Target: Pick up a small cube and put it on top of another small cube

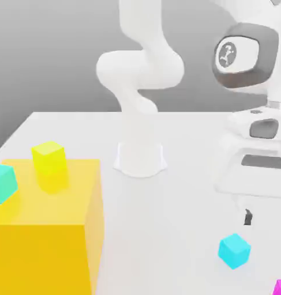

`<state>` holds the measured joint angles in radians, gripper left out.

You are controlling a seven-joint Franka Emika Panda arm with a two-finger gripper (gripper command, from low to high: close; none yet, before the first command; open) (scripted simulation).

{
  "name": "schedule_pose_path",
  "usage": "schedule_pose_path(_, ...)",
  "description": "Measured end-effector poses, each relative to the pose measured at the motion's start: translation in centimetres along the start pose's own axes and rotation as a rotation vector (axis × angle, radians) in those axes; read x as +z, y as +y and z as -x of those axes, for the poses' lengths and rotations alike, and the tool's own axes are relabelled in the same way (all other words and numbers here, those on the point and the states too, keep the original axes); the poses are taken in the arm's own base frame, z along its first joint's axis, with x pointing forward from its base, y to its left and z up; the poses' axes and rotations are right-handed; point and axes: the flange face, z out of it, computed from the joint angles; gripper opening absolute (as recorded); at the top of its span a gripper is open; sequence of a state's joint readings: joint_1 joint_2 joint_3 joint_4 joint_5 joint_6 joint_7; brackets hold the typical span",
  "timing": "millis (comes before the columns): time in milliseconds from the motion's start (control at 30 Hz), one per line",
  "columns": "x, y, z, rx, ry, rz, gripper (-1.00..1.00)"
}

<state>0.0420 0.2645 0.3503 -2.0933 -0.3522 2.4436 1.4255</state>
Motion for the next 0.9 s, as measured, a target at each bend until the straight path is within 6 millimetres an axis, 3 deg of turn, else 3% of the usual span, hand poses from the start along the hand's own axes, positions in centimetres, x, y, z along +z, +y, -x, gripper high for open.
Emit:
schedule_pose_path(267,10.2,-2.0,7.8,0.008,-0.158,0.061,0.00)
schedule_pose_path(367,14.9,-1.9,9.2,0.011,-0.173,0.066,0.00)
schedule_pose_path(400,16.2,-1.8,9.5,0.010,-0.174,0.067,-1.00)
schedule_pose_path(633,16.3,-1.8,9.6,0.011,-0.175,0.065,-1.00)
schedule_pose_path(767,11.0,-1.9,8.7,0.030,-0.178,0.064,-1.00)
schedule_pose_path(900,7.9,0.1,8.8,0.226,-0.198,0.063,-1.00)
